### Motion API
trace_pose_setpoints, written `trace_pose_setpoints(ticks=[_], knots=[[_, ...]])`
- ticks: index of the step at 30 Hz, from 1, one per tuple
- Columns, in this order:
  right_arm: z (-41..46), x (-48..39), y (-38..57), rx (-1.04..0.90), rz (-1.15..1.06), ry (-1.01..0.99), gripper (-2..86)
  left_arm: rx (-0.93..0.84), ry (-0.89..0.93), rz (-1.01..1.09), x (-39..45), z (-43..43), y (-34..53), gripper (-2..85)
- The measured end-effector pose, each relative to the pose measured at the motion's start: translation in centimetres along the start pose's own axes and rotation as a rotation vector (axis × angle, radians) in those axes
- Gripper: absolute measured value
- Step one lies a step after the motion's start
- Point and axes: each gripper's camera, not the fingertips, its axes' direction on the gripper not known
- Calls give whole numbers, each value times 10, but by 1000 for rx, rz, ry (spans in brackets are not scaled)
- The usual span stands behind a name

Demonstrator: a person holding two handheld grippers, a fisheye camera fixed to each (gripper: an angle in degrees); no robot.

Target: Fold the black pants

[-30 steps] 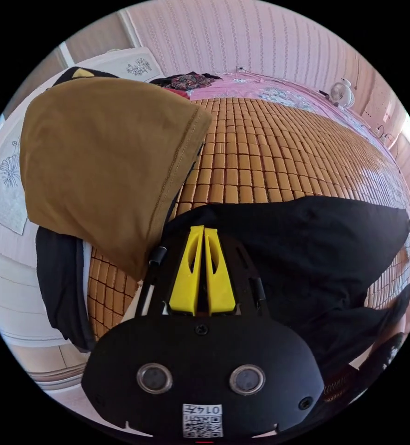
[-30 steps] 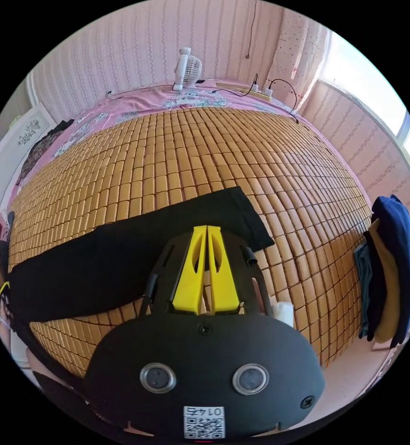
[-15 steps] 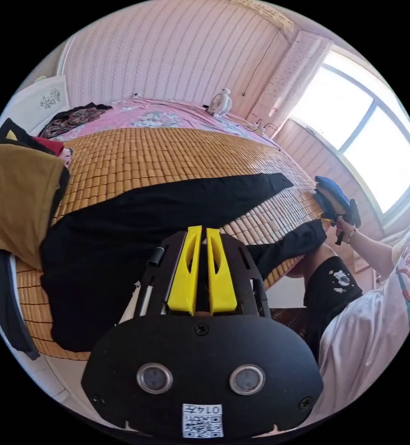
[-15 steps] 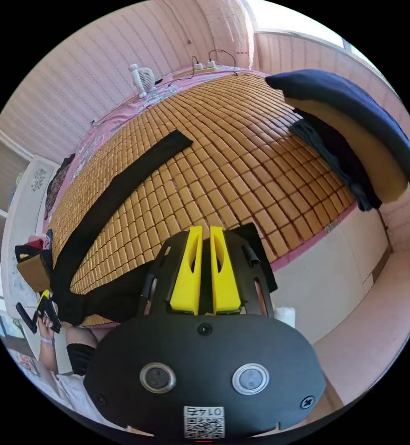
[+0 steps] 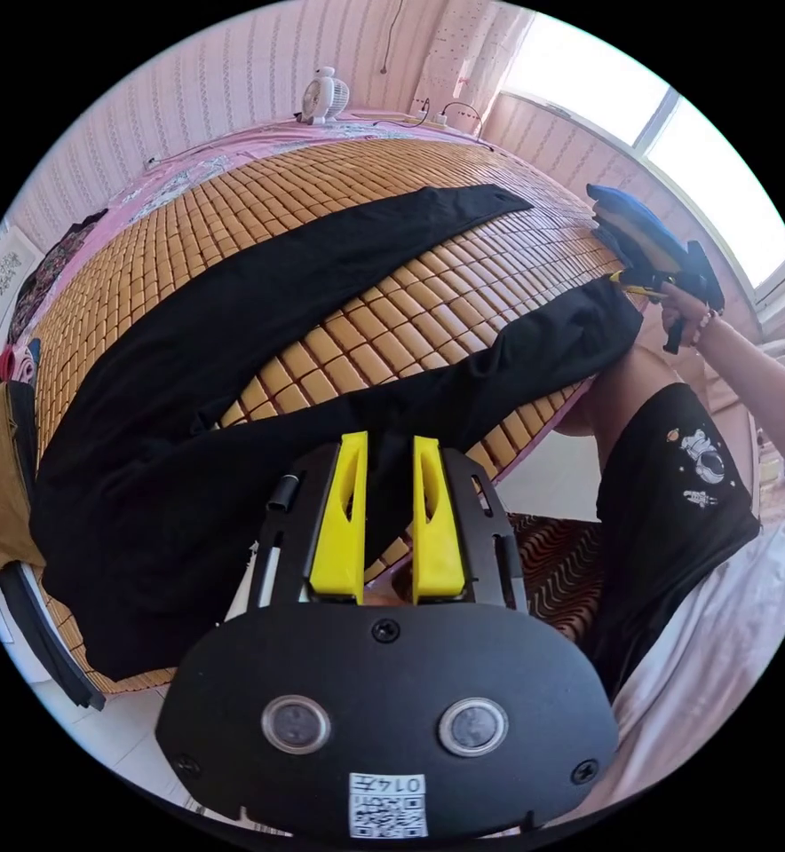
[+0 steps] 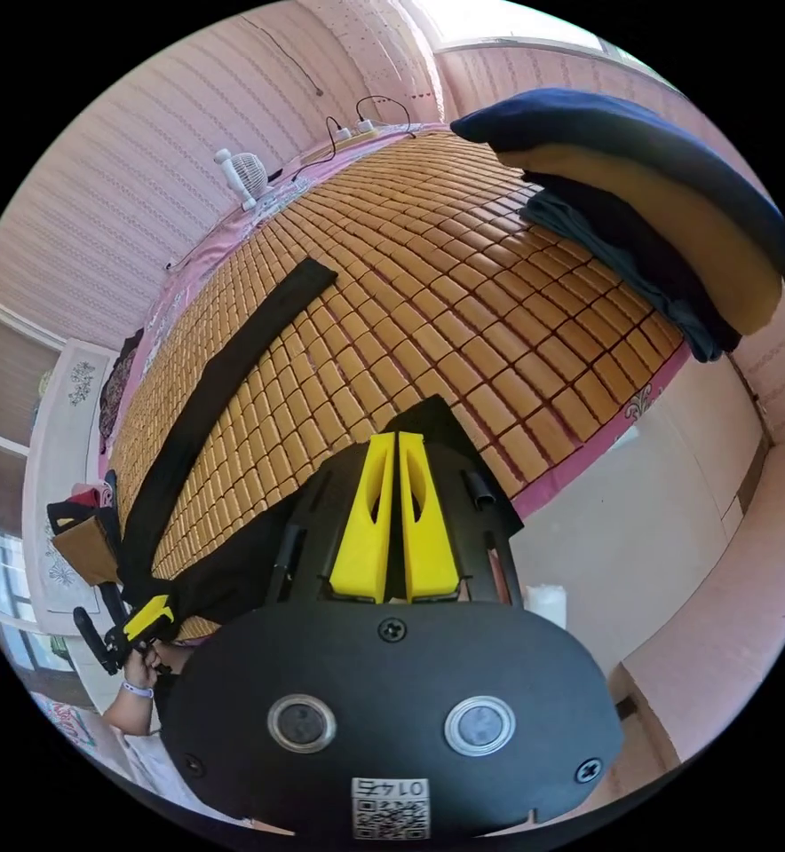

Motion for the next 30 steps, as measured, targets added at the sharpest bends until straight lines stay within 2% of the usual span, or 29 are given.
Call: trace_pose_setpoints(ticks=[4,6,8,11,15,17,19,25,30], knots=[[-35,-15,-13,160,-76,-272,1,19,28,12,-7,-3,1,15],[-72,-25,-13,322,-168,-417,1,26,71,-16,-14,-8,1,6],[-91,-19,-5,416,-183,-466,2,68,115,-44,-20,-18,3,-1],[-89,13,13,424,-71,-379,4,127,197,-56,-28,-31,10,-5],[-49,62,44,233,156,-144,17,99,310,-88,-37,-23,21,-3],[-38,72,54,178,211,-131,26,82,327,-108,-41,-21,24,-1],[-33,67,57,156,195,-102,33,90,312,-121,-45,-24,27,0],[-10,5,26,71,-72,31,34,66,168,-144,-52,-27,23,3],[29,-31,7,-20,-181,244,16,-9,124,-130,-53,-18,23,3]])
